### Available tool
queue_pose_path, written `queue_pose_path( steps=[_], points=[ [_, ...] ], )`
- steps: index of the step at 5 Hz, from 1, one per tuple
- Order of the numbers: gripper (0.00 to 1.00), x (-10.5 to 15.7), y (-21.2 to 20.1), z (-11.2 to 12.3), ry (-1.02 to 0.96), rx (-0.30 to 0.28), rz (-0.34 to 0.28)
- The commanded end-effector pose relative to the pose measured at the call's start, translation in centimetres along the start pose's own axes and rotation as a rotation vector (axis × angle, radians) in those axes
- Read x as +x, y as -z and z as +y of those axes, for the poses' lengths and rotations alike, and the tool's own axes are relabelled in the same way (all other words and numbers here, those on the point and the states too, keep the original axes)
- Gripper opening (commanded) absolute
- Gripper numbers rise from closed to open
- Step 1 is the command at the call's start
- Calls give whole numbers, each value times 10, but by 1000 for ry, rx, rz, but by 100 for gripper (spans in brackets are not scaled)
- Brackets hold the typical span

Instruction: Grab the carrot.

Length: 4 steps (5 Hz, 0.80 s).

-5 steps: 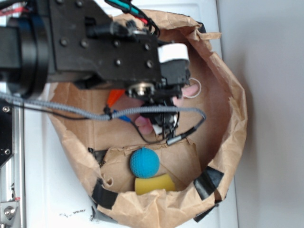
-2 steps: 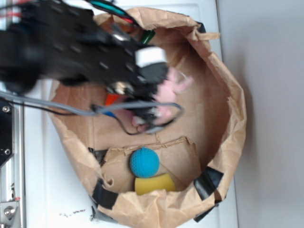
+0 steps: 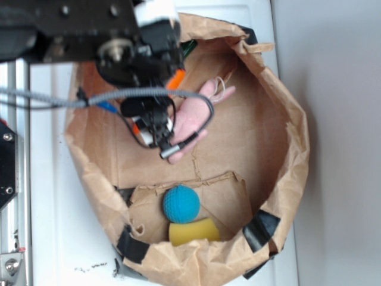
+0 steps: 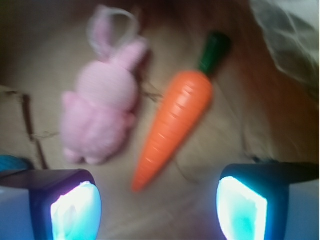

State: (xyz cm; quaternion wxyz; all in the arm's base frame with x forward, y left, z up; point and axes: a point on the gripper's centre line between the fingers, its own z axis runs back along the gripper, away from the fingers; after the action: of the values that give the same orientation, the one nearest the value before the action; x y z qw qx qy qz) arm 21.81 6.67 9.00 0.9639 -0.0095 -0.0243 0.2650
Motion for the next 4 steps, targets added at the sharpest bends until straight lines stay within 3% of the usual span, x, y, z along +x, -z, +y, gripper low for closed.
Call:
queue_pose_path(
  steps=[1, 4],
  points=[
    [100, 14, 19, 7, -110, -56, -41],
    [100, 29, 71, -21, -116, -22, -139]
  ],
)
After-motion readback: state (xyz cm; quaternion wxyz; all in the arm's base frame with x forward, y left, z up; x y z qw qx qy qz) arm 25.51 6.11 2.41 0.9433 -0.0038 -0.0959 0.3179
